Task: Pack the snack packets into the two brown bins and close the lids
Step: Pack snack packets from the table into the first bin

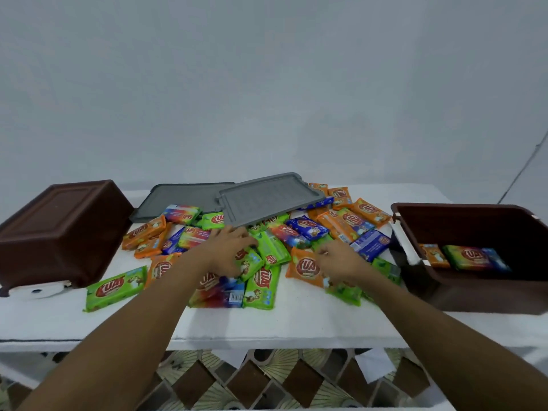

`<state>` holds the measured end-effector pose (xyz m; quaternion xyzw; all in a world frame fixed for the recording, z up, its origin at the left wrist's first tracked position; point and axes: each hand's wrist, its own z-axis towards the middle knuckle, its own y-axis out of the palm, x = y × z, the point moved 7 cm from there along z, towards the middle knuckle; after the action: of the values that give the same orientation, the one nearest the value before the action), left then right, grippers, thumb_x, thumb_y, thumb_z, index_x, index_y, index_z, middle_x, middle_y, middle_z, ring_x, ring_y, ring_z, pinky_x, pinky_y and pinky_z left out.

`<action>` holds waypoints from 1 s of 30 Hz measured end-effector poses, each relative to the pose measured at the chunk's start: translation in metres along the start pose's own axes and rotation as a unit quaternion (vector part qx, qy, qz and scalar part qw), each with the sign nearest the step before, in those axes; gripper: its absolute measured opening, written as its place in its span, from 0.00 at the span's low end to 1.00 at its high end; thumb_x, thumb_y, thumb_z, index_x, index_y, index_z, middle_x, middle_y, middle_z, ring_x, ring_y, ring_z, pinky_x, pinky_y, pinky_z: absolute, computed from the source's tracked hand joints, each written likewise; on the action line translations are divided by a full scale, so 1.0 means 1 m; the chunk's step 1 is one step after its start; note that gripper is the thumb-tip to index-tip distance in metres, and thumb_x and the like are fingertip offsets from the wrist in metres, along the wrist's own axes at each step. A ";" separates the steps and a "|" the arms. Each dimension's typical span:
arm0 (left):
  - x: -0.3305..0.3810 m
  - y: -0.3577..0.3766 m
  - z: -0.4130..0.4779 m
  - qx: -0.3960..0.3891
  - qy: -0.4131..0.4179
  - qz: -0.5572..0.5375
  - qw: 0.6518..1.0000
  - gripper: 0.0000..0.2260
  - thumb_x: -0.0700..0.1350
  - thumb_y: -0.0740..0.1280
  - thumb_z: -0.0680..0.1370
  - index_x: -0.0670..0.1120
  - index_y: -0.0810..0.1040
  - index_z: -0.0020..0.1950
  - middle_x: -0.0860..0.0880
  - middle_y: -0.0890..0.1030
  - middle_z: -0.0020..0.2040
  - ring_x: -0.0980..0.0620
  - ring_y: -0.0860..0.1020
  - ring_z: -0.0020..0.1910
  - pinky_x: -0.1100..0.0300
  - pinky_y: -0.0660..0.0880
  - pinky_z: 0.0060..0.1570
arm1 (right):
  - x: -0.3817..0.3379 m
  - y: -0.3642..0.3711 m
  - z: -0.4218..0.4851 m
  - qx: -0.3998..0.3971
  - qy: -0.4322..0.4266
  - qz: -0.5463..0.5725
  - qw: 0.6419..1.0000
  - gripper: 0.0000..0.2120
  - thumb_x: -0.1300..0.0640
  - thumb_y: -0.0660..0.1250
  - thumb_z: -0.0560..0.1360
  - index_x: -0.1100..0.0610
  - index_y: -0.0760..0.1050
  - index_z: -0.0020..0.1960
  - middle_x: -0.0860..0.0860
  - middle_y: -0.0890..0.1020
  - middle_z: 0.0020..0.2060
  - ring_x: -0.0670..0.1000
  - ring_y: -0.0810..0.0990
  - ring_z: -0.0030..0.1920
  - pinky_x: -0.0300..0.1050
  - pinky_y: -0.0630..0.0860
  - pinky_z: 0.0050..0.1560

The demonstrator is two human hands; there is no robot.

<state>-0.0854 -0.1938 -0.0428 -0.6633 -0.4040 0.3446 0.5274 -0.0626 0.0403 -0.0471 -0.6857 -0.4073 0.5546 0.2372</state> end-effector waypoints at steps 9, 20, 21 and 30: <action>-0.015 -0.010 0.006 0.037 -0.022 -0.093 0.995 0.15 0.47 0.72 0.74 0.51 0.69 0.56 0.46 0.77 0.57 0.48 0.74 0.52 0.54 0.71 0.49 | 0.024 0.003 -0.001 -0.084 0.128 0.194 0.969 0.08 0.65 0.58 0.76 0.55 0.73 0.48 0.59 0.78 0.52 0.58 0.81 0.50 0.53 0.83 0.45; -0.007 -0.057 0.003 0.135 -0.047 -0.498 0.855 0.22 0.38 0.71 0.75 0.56 0.72 0.64 0.49 0.76 0.61 0.48 0.81 0.52 0.50 0.80 0.51 | 0.000 -0.041 -0.001 -0.041 0.030 0.127 0.991 0.16 0.59 0.71 0.73 0.52 0.73 0.59 0.54 0.80 0.58 0.51 0.80 0.40 0.46 0.78 0.40; -0.004 -0.059 0.005 0.133 -0.052 -0.515 0.845 0.21 0.38 0.72 0.75 0.55 0.72 0.63 0.47 0.76 0.61 0.48 0.82 0.52 0.50 0.80 0.51 | -0.003 -0.048 -0.002 -0.024 0.007 0.089 0.996 0.15 0.59 0.71 0.72 0.52 0.73 0.57 0.52 0.77 0.61 0.51 0.79 0.44 0.46 0.77 0.42; 0.065 -0.110 0.034 0.153 -0.027 -0.505 0.849 0.21 0.37 0.75 0.71 0.47 0.74 0.61 0.46 0.79 0.56 0.48 0.81 0.53 0.53 0.80 0.52 | 0.006 -0.140 -0.028 0.002 -0.056 0.017 0.998 0.13 0.60 0.71 0.70 0.58 0.72 0.51 0.57 0.82 0.40 0.52 0.77 0.31 0.44 0.74 0.31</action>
<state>-0.1060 -0.1084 0.0555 -0.2693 -0.6393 0.1061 0.7124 -0.0770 0.1263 0.0655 -0.6602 -0.4070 0.5967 0.2060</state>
